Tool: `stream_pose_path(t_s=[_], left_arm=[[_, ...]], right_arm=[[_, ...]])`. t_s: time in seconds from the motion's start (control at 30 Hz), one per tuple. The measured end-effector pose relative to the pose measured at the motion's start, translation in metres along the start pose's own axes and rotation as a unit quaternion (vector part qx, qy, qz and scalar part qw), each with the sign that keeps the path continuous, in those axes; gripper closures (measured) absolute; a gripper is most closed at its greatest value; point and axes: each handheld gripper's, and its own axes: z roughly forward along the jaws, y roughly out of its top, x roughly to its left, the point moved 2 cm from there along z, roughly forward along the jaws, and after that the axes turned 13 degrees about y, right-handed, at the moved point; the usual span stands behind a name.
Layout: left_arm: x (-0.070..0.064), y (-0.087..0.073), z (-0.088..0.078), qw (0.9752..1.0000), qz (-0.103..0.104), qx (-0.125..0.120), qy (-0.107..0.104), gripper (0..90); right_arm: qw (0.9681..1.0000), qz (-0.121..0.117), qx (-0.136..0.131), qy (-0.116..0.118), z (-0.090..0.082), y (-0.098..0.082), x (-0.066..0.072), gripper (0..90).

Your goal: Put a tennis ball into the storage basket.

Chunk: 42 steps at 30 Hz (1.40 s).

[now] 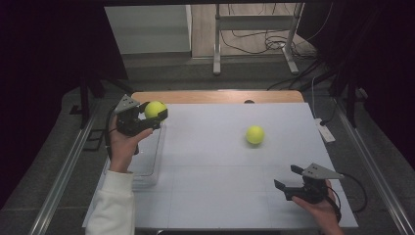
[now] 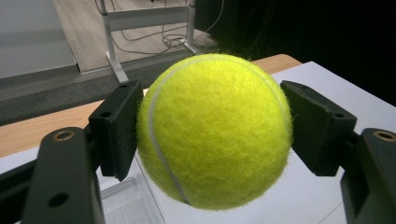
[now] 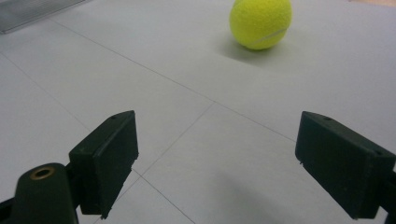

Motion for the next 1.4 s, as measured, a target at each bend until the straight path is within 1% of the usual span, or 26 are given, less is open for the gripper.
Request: stream_pose_path(t_s=[0.2,0.57,0.83,0.93,1.07,1.1,1.27,1.4], left_arm=[[0.005,-0.001,0.000,1.0000,-0.004,-0.001,0.007,26.5],[0.020,-0.005,0.003,0.9995,-0.011,0.007,0.030,26.5],[0.027,-0.008,0.004,0.9991,-0.017,0.008,0.039,26.5],[0.030,-0.009,0.004,0.9987,-0.015,0.010,0.048,26.5],[0.034,-0.010,0.005,0.9983,-0.019,0.013,0.054,26.5],[0.037,-0.011,0.005,0.9979,-0.020,0.014,0.059,26.5],[0.038,-0.012,0.006,0.9977,-0.019,0.016,0.063,26.5],[0.039,-0.013,0.008,0.9974,-0.020,0.023,0.065,26.5]], right_arm=[[1.0000,0.000,0.000,0.000,0.000,0.000,0.000,13.7],[1.0000,0.000,0.000,0.000,0.000,0.000,0.000,13.7],[1.0000,0.000,0.001,0.000,0.000,0.000,0.000,13.7],[1.0000,0.001,0.001,0.000,0.001,0.000,0.000,13.7],[1.0000,0.000,0.001,0.001,0.001,0.000,0.000,13.7],[1.0000,0.000,0.000,0.002,0.000,0.000,0.000,13.7],[1.0000,0.001,0.000,0.001,0.000,0.000,0.000,13.7],[1.0000,0.002,0.001,-0.001,0.000,-0.001,-0.001,13.7]])
